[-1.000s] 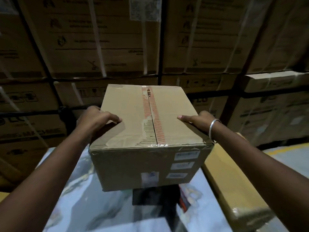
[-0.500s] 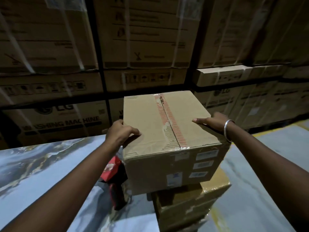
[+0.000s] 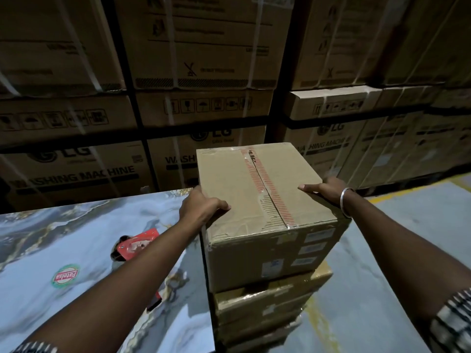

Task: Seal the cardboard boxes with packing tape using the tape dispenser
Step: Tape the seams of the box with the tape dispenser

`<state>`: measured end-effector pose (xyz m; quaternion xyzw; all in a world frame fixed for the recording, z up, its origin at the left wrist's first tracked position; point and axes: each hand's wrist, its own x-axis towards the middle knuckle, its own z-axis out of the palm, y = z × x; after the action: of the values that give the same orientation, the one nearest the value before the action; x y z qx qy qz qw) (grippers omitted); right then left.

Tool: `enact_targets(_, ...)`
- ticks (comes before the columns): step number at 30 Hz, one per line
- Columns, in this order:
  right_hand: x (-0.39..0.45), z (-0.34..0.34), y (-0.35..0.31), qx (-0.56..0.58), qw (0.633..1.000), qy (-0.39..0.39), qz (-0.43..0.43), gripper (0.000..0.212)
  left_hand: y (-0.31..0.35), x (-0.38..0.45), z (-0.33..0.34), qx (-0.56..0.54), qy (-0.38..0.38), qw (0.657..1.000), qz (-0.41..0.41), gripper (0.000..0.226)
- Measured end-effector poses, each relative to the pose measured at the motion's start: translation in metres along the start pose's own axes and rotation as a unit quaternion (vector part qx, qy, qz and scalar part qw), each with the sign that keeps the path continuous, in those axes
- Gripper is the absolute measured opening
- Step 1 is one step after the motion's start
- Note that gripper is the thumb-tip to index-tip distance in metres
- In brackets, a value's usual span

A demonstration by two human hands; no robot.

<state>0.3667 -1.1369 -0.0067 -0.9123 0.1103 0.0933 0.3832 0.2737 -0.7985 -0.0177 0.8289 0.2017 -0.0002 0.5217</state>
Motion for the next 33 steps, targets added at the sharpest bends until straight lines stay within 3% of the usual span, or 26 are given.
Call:
enact_targets(16,0.023,-0.005,0.022,-0.028,0.999,0.015,-0.013,0.057,0.006,-0.004,0.026,0.007,0.004,1.000,0.005,0.078)
enact_targets(24,0.012,0.011,0.003,-0.183,0.977,0.089,-0.055,0.058,-0.011,-0.002,0.021,-0.016,-0.006,0.999,0.048,0.053)
enact_targets(28,-0.010,0.031,-0.025,-0.290,0.942,0.140,-0.091,0.056,-0.022,0.000,0.010,-0.049,-0.017,0.998,0.025,0.040)
enact_targets(31,-0.029,0.057,-0.057,-0.252,0.947,0.124,-0.156,0.054,-0.031,-0.002,-0.005,-0.077,-0.006,0.997,0.015,0.029)
enact_targets(33,-0.040,0.078,-0.080,-0.201,0.956,0.076,-0.201,0.053,-0.041,-0.001,-0.021,-0.092,0.014,0.996,0.006,0.045)
